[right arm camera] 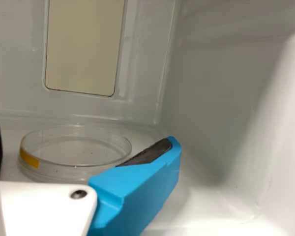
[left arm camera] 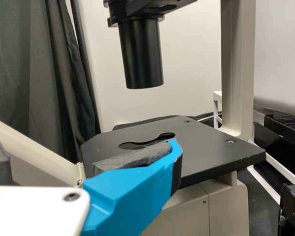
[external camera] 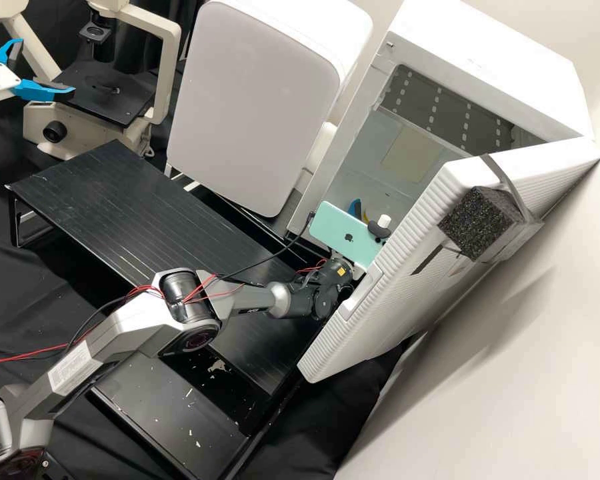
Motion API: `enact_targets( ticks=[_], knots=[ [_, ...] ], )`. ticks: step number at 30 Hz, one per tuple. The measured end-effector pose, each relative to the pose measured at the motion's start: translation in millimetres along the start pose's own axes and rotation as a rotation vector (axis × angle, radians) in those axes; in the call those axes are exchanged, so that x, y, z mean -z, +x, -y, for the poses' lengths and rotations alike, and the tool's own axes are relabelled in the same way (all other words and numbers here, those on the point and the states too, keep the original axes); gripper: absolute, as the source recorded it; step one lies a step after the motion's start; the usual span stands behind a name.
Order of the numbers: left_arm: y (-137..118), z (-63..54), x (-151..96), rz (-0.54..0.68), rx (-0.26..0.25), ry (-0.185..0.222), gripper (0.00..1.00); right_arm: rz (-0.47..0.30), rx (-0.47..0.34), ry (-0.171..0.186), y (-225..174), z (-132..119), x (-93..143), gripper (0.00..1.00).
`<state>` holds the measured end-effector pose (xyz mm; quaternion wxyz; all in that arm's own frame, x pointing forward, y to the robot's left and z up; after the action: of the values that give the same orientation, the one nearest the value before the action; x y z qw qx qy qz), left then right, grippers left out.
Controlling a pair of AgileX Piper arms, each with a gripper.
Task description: Take the petri dish out of the incubator
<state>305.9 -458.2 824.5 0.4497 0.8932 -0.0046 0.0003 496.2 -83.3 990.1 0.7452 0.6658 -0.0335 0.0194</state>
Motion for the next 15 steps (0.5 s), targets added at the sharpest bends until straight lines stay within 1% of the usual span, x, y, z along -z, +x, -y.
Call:
enact_targets(
  ticks=[15],
  knots=[
    [0.0,0.0,0.0,0.000,0.000,0.000,1.00,0.011,-0.001,-0.002,1.7,-0.5,-1.6,0.00]
  ],
)
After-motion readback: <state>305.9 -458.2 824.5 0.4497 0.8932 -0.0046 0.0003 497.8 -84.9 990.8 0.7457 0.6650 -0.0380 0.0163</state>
